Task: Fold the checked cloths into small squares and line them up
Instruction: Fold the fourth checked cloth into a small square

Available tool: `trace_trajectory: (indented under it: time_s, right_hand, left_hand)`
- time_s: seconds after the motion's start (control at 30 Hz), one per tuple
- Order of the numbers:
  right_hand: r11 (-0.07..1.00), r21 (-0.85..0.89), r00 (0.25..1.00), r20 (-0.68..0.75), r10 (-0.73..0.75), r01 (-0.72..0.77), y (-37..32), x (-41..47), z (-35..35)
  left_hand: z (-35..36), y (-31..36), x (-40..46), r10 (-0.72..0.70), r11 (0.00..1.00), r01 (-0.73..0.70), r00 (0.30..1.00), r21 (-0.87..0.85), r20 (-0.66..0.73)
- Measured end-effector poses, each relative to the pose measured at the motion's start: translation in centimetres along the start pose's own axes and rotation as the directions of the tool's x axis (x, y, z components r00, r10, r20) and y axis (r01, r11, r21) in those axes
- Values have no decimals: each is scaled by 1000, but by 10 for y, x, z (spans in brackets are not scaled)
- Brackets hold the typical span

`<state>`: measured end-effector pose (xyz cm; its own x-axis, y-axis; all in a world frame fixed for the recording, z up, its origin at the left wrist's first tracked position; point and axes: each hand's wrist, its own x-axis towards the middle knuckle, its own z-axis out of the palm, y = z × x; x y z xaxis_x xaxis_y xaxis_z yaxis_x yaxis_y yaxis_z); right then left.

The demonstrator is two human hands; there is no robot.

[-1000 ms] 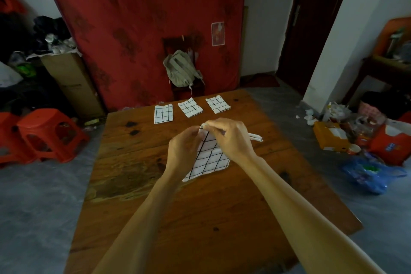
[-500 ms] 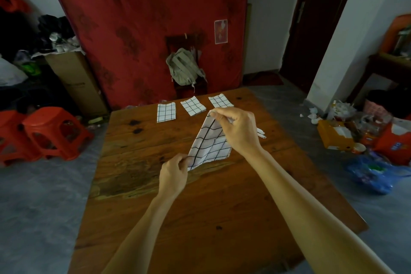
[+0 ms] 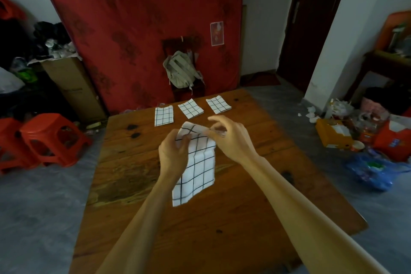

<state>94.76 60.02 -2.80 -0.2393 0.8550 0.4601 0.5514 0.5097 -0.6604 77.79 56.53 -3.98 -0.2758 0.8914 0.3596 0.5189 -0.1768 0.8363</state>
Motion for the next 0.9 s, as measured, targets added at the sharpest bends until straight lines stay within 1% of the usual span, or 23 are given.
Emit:
trace_trajectory:
  time_s: [0.07,0.17,0.23,0.33,0.4,0.47,0.53,0.63,0.73,0.9]
  right_hand:
    - [996,-18,994,53,91,-90,14,-3,-5]
    - [984,1,982,69,179,-179,27,-6,-6]
    - [981,-27,977,96,192,-190,31,-6,-4]
    - [988,-61,982,112,151,-145,30,-4,-2]
    - [989,-14,985,90,150,-149,27,-3,-4]
    - [983,66,984,51,170,-173,24,-2,-7]
    - [976,137,986,10,166,-166,20,-1,-9]
    - [954,232,980,-14,199,-191,16,4,-10]
    - [930,295,970,-37,238,-218,15,9,-13]
    - [901,372,963,-58,265,-225,11,10,-16]
  left_hand:
    - [-7,-3,2,-63,997,61,998,-55,-26]
    - [-16,-7,7,-117,984,113,993,-137,-17]
    - [-18,-10,9,-147,972,142,989,-185,-9]
    - [-20,-14,10,-191,957,185,982,-223,-7]
    - [-22,-17,9,-202,948,198,979,-248,8]
    - [-25,-18,8,-219,936,219,975,-277,31]
    - [-28,-16,7,-227,923,232,973,-307,53]
    - [-29,-12,8,-221,920,225,974,-322,49]
    - [-29,-8,10,-228,904,230,972,-360,50]
    - [-29,-6,12,-230,900,230,972,-370,43]
